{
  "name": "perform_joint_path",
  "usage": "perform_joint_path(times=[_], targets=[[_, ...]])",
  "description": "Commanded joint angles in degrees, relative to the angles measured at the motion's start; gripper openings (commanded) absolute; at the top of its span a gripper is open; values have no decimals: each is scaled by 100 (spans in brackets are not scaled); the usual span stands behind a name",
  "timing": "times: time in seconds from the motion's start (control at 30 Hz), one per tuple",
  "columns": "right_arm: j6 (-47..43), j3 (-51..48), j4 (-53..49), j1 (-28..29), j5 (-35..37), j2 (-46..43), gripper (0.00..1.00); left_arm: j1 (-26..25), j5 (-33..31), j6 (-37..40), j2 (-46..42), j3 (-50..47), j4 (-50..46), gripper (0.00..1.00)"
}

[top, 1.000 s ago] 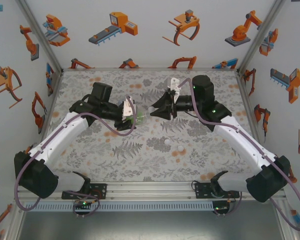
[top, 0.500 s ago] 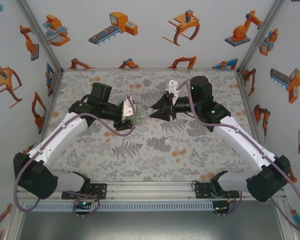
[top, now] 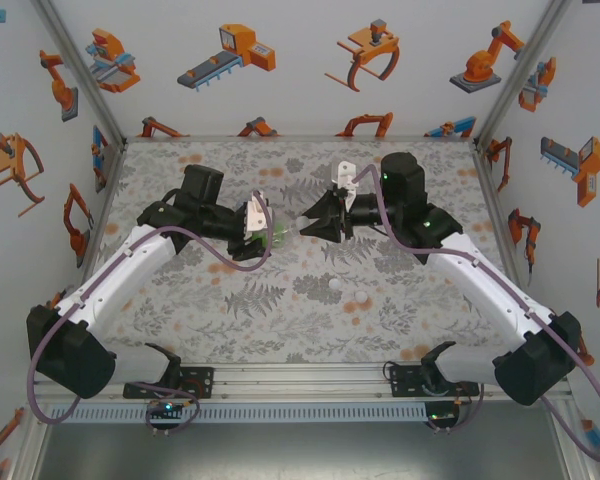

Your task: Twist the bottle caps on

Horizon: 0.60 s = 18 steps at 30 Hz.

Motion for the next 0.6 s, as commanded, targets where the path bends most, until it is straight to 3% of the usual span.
perform_joint_path(times=[0.0, 0.17, 0.4, 0.57], targets=[[-102, -18, -150, 131, -281, 44, 16, -21, 321, -206, -116, 30, 490, 0], [-102, -3, -171, 131, -347, 86, 16, 1, 325, -255, -73, 30, 499, 0], [-291, -30, -306, 139, 292, 4, 16, 17, 435, -182, -99, 19, 446, 0], [-287, 25, -333, 140, 102, 38, 16, 14, 457, -195, -82, 4, 473, 0]])
